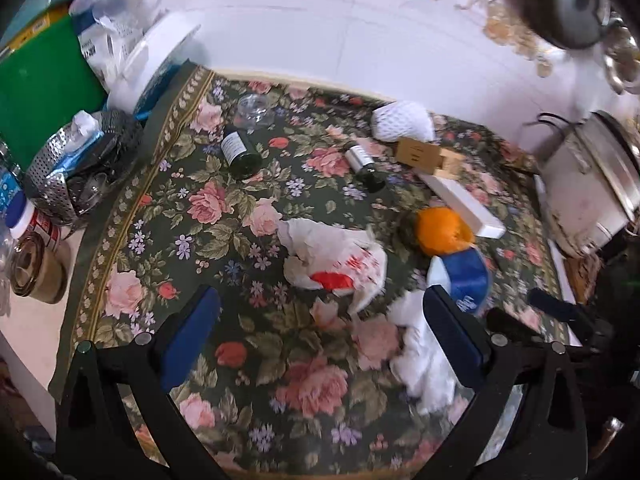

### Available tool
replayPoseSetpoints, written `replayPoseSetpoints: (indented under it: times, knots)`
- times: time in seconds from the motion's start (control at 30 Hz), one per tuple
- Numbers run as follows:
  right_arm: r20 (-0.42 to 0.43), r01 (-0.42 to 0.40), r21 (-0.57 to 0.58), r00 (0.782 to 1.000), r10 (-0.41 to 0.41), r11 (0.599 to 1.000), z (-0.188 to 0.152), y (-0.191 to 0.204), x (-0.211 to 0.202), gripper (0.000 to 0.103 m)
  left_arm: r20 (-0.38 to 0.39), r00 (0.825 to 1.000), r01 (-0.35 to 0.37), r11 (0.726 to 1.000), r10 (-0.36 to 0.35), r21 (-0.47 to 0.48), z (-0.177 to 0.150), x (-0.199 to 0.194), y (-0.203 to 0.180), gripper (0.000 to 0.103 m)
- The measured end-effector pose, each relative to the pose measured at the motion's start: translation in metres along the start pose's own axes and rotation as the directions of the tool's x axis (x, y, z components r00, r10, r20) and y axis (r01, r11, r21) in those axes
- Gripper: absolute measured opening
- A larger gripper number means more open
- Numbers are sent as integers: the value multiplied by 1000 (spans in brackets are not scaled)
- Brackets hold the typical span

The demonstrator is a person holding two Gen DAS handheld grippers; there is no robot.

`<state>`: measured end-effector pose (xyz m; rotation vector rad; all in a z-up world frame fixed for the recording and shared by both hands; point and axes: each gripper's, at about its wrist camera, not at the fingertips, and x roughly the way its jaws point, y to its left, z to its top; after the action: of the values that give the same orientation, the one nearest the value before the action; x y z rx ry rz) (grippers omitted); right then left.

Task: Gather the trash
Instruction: 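Grasp the blue cup with the right tool while the left tool grasps the red-printed white bag, then carry the blue cup and white bag down toward the white floor bin with both tools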

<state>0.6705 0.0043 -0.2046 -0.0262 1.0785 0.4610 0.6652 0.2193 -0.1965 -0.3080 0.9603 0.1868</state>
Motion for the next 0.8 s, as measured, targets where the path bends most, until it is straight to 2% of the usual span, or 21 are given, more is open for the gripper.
replayPoseSetpoints:
  times: [0.07,0.2,0.3,0.53,0.63,0.7,0.8]
  knots:
    - [-46,-23,-5,999,23,1000,6,0,25,84,-17,1000,-4,1000,4,-10,3,11,1,103]
    - [-131,-55,14,990,56,998,12,-4,60,65,-56,998,-1,1000,0,-29,7,37,1,103]
    - [-146,-90,27,985,93,996,12,-11,64,53,-86,996,-18,997,11,-79,10,58,-1,103]
    - [-169,-138,0,976,136,990,15,-24,53,23,-146,988,28,980,-58,-198,12,95,-6,103]
    - [-157,-130,1,979,129,991,16,-30,48,23,-182,982,7,979,-44,-201,11,110,-9,102]
    - [-151,-125,5,981,124,992,17,-31,49,23,-195,980,1,981,-40,-195,8,115,-12,95]
    - [-136,-118,11,984,118,993,16,-32,42,23,-189,981,-1,985,-32,-171,5,115,-15,89]
